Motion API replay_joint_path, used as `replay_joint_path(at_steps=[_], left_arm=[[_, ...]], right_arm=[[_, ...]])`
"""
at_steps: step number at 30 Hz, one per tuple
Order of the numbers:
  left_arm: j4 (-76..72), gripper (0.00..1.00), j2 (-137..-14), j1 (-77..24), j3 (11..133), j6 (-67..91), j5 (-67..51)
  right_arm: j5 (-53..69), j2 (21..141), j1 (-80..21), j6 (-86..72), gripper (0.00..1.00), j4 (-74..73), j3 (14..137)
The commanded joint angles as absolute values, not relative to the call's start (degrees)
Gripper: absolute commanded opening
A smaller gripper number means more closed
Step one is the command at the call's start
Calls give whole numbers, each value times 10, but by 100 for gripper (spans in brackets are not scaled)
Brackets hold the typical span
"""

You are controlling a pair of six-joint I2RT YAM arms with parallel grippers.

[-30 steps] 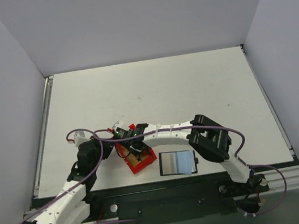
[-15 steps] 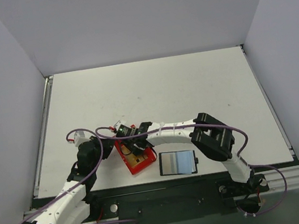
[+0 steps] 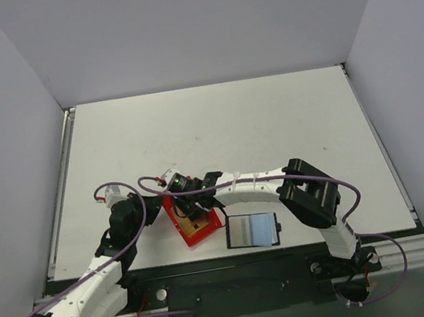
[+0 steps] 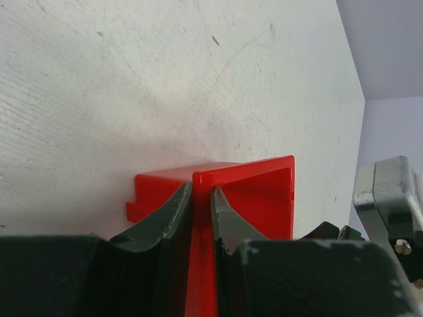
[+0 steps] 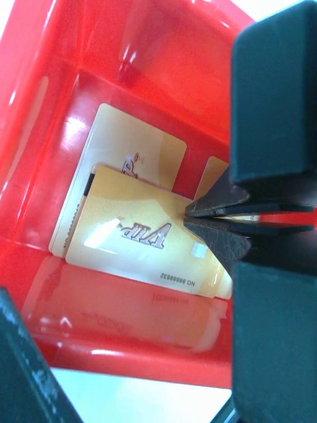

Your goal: Put the credit cards into the card holder

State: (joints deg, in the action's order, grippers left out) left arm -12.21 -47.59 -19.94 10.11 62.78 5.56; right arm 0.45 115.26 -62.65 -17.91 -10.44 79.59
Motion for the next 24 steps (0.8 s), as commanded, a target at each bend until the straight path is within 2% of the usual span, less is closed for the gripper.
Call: replay_joint_path(at_steps=[1,8,16,24], left_arm=[[-92,0,-483,-200,97,626,55],[-92,0,-482,-200,96,626,55],[-91,0,-482,-200,98,624,54],[-98,0,-488,-200,99,624,53]], right_arm=[[27,1115,-627,-179,0,-88,785],[20,1112,-626,-182,0,-86,782],[-103,1129,-635,-167,0,-155,817],[-136,1184,-642,-160,0,-228,876]])
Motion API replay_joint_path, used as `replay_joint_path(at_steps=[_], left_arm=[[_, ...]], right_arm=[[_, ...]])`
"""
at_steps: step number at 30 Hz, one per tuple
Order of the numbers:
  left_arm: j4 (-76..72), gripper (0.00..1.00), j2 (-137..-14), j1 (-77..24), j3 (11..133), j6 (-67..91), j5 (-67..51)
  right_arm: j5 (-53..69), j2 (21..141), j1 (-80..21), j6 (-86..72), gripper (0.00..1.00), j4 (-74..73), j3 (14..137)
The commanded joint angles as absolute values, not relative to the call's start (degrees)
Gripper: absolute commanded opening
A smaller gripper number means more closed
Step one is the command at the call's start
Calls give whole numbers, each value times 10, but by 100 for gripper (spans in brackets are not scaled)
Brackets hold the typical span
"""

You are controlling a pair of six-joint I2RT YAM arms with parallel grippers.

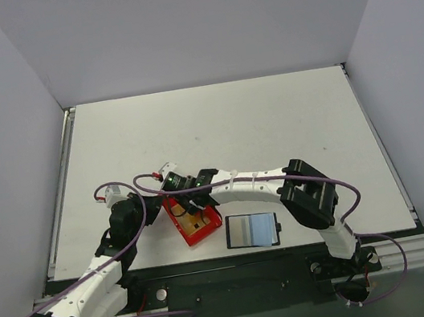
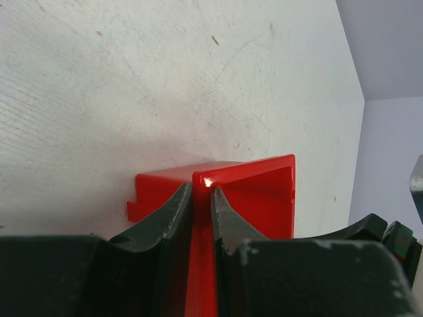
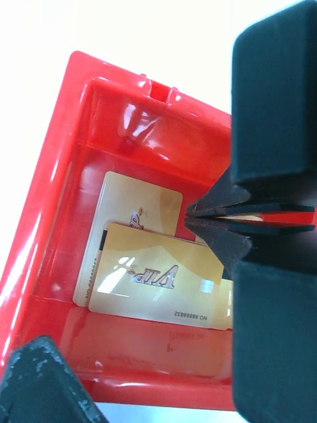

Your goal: Put the credit cards into the card holder

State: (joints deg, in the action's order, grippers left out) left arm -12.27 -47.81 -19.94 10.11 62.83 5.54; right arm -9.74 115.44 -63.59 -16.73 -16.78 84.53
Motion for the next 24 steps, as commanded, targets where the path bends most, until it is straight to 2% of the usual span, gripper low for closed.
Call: replay_joint_path(at_steps=[1,16,24], left_arm=[[-99,0,-488,-200,99,623,52],[-105,0,-501,-200,104,621,51],[-105,0,-503,-200,103,622,51]], right_arm=[[-135,1191,-642,-160,0,-231,880],[-111,1229,-642,-156,0,-254,910],[-19,1201,-628,-182,0,-204,871]])
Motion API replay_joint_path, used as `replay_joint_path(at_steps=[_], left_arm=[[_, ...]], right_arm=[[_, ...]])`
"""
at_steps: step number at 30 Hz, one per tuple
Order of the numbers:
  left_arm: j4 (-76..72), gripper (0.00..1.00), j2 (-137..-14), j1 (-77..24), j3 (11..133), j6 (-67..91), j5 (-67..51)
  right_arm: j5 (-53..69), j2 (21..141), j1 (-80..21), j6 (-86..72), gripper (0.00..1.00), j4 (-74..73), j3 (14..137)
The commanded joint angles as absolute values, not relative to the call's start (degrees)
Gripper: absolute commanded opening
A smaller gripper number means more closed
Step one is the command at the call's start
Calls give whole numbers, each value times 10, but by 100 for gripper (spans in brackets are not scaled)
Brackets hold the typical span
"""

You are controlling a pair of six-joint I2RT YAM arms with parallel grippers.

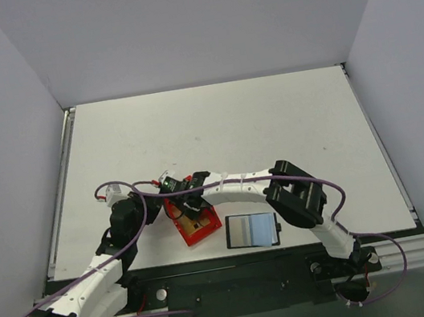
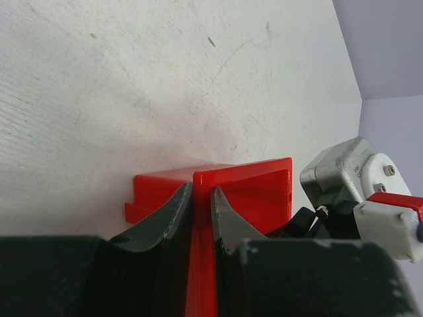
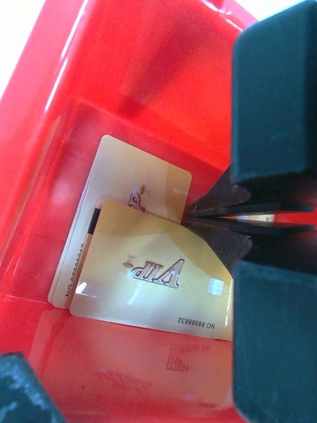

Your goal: Put the credit cards into the card holder

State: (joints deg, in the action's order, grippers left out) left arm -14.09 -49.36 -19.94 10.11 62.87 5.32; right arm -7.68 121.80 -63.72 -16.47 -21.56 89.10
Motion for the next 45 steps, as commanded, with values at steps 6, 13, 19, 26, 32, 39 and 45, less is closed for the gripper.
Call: replay_joint_path(at_steps=[6,13,19,26,32,39,45], left_arm=[[-105,0,-502,-200,103,623,51],[-106,0,-504,-200,103,623,49],[-107,0,-504,-200,102,623,48],[-108,0,-504,-200,100,623,48],[-109,0,-505,-200,99,623,48],[-111,0,-508,-200,99,623,47],[-111,0,-508,-200,101,623,47]], right_arm=[[-5,1177,-617,-198,0,-174,846],[20,1144,-605,-216,0,-128,807],[36,1124,-600,-225,0,-98,783],[46,1107,-599,-230,0,-69,763],[54,1101,-599,-232,0,-63,760],[56,1092,-598,-237,0,-46,746],[56,1081,-592,-259,0,-16,720]])
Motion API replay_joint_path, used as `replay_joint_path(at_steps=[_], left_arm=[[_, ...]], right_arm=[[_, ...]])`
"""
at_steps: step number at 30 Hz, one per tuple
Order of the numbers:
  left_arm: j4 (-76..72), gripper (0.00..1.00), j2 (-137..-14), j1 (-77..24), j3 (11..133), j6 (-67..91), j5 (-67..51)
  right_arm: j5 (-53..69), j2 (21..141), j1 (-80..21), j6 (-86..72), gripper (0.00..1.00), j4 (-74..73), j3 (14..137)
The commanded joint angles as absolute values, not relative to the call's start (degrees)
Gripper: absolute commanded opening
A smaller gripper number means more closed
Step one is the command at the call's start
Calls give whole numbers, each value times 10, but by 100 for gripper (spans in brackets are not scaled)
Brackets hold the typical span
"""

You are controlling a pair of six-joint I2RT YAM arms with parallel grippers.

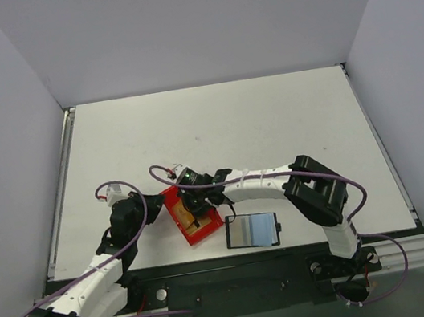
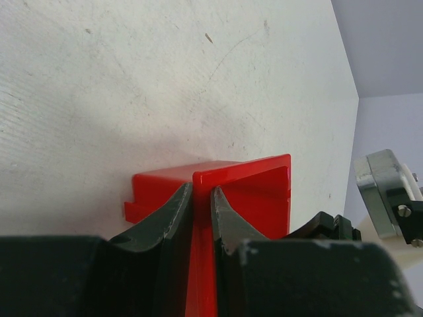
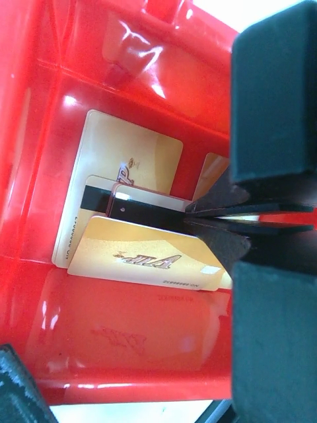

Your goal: Put the credit cards into the card holder

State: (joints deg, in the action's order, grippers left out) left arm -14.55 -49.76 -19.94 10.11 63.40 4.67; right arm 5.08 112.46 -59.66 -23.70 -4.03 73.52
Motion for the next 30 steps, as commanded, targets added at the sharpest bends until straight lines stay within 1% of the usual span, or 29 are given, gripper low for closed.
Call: replay_joint_path(at_steps=[1,6,9,14,23,30], left_arm=[[-110,0,-509,-200,100,623,47],[-110,0,-509,-200,101,622,47],[-108,0,-509,-200,103,621,47],[-107,0,-509,-200,102,621,48],[-105,0,-509,-200,103,620,49],[-105,0,-509,-200,105,619,48]], right_arm=[[54,1076,-591,-264,0,-11,711],[63,1056,-573,-298,12,53,670],[108,1052,-557,-319,16,104,641],[168,1059,-541,-350,21,148,621],[183,1065,-535,-381,32,182,612],[192,1074,-533,-396,37,194,612]])
